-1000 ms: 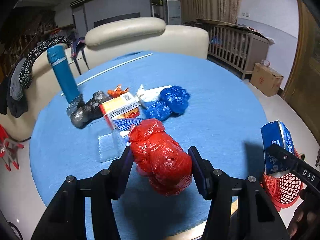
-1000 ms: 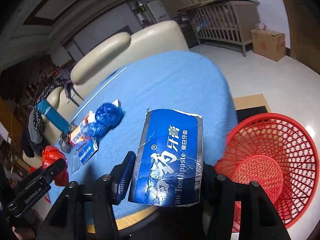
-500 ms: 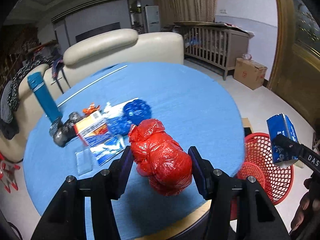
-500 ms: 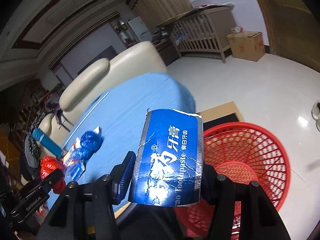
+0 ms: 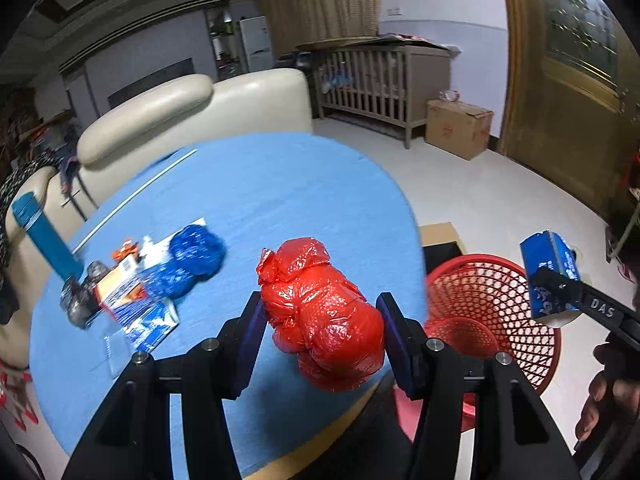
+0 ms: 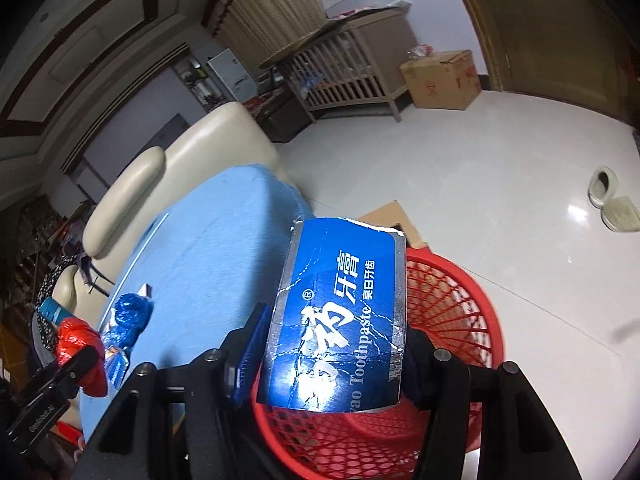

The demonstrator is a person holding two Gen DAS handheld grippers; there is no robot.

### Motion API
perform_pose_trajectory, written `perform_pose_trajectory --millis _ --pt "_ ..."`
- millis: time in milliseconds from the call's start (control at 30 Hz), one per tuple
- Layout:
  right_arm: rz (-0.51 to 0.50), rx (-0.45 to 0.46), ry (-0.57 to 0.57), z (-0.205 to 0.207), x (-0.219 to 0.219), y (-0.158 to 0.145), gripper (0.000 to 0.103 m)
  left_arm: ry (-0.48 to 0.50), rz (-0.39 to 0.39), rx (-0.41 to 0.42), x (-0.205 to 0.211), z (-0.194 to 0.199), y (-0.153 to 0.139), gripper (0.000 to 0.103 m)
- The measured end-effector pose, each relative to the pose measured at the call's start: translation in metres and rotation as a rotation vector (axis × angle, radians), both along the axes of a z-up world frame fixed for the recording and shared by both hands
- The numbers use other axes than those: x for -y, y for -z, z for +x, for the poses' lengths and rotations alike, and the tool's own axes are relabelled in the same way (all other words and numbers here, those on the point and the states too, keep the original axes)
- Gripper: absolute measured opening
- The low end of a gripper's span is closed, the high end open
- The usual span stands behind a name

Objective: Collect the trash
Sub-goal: 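Carry the toothpaste box and red bag over the red basket and open both tools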

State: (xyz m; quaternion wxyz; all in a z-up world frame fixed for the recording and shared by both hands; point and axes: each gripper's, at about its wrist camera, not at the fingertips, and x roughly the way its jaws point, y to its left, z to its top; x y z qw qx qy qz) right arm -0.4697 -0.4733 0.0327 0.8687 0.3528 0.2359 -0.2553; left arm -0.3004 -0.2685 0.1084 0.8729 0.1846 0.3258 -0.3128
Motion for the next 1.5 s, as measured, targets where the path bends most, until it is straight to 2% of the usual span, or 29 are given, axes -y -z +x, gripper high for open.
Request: perform_pose_trajectory --millis 300,467,533,567,600,733,1033,1100,1200,1267,1500 --pt "0.017 -0.078 -0.013 -0.001 0.013 0.02 0.06 0.085 -0.006 -0.004 0.03 -0.016 0.0 0.058" --pt "0.038 -0.166 -0.057 0.011 0.013 0.036 0.062 0.111 -0.006 -0.005 0.039 -0.023 0.0 0.058" --pt "0.059 -0.215 -0.055 0.015 0.014 0.046 0.07 0.125 -0.004 -0.008 0.042 -0.025 0.001 0.058" --pt "0.069 -0.226 -0.05 0.015 0.014 0.049 0.08 0.132 -0.001 -0.009 0.045 -0.026 0.001 0.058" --pt "0.078 -0.231 -0.045 0.014 0.015 0.051 0.084 0.143 0.002 -0.01 0.048 -0.028 0.001 0.058" --pt "0.071 -0.209 -0.017 0.007 0.018 0.047 0.084 0.186 0.014 -0.012 0.061 -0.037 0.005 0.058" --pt "0.042 -0.054 0.223 -0.048 0.042 0.013 0.084 0.299 0.059 -0.106 0.097 -0.052 0.031 0.06" --pt "0.038 -0.045 0.237 -0.053 0.045 0.009 0.084 0.309 0.081 -0.144 0.108 -0.051 0.042 0.064" --pt "0.028 -0.043 0.242 -0.057 0.044 0.004 0.084 0.31 0.107 -0.185 0.118 -0.047 0.055 0.078" --pt "0.025 -0.056 0.239 -0.057 0.041 0.003 0.084 0.314 0.139 -0.203 0.121 -0.044 0.061 0.078" --pt "0.019 -0.098 0.181 -0.029 0.027 0.003 0.084 0.255 0.062 -0.265 0.092 -0.017 0.051 0.079"
